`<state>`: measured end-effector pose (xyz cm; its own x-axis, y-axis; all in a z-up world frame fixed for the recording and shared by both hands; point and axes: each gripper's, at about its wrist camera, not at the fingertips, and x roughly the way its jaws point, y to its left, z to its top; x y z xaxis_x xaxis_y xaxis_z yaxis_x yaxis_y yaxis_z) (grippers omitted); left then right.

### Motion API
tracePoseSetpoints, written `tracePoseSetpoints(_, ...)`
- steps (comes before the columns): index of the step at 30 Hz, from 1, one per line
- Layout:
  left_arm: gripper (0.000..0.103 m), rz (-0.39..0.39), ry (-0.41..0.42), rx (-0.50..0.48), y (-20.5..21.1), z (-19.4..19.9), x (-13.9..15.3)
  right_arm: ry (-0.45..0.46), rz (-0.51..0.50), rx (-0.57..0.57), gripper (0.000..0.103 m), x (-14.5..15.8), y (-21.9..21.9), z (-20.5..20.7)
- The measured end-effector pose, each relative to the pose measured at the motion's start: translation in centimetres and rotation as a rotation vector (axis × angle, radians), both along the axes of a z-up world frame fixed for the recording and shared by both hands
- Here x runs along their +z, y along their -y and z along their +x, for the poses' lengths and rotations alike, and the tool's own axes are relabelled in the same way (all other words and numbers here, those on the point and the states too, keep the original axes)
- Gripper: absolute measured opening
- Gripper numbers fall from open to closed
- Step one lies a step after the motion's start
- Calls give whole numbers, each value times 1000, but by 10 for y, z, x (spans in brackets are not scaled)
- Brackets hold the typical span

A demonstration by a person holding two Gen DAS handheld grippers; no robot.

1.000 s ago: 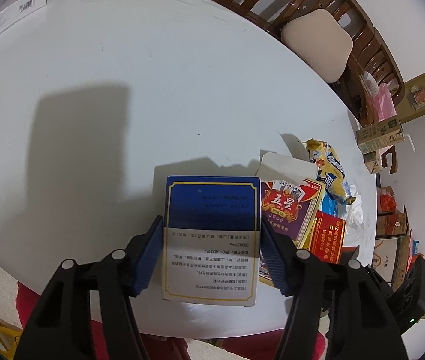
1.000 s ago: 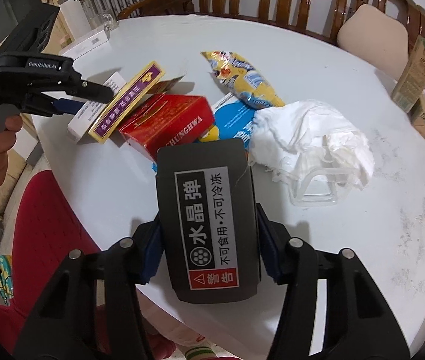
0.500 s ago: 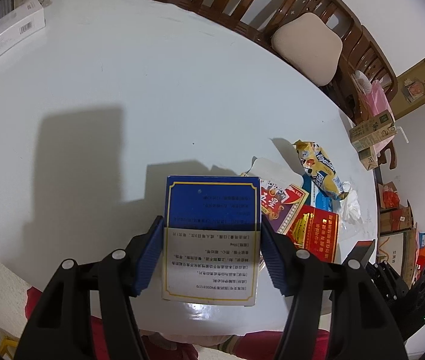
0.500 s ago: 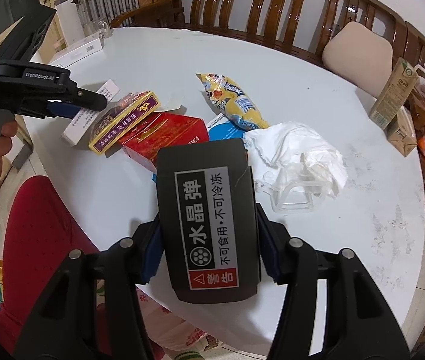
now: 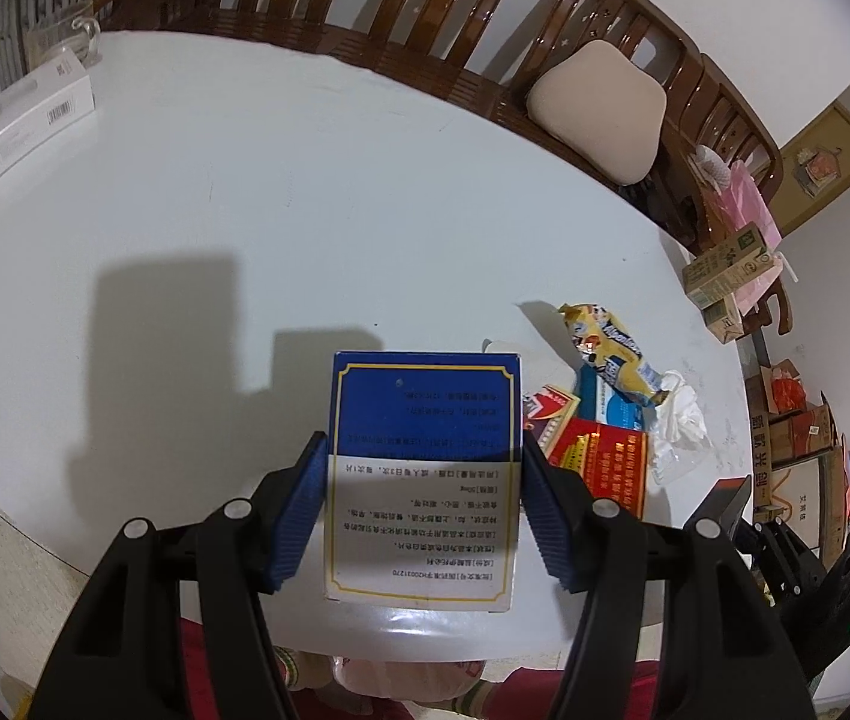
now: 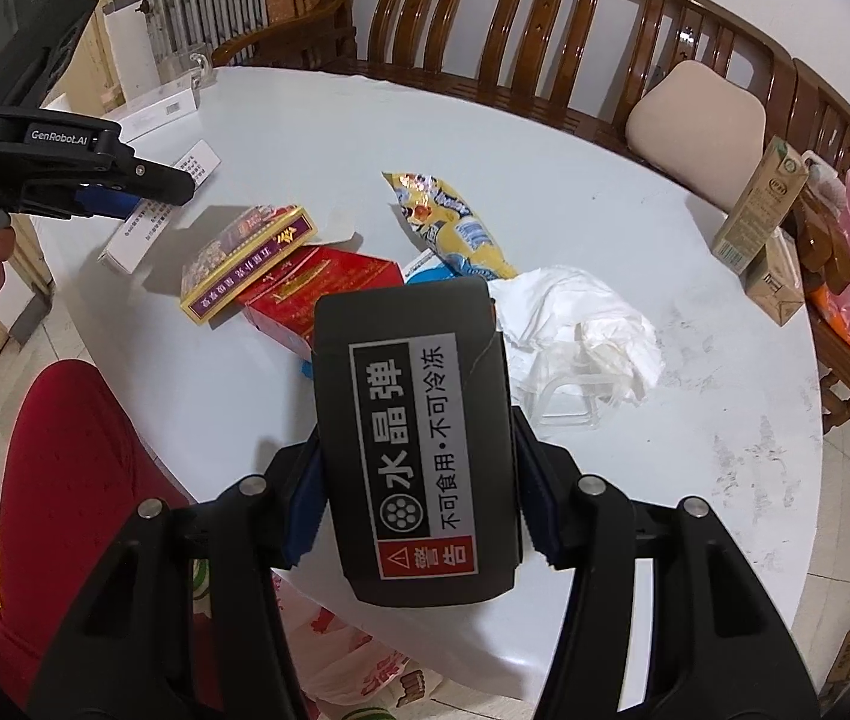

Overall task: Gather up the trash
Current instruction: 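Lift both held boxes and carry them down toward the white plastic bag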

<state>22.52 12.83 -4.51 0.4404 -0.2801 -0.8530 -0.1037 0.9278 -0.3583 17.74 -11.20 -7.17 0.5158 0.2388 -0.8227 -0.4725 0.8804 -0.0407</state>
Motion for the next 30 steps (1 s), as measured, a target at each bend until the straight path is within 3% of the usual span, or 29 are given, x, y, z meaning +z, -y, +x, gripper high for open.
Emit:
tracePoseSetpoints(16,60,43,109,-89,21,-32,51,117,41,-66,54,54,19,-31)
tracePoseSetpoints(30,60,53,183,-261,66,-93,87,227,52,-82,54,101,28,-99)
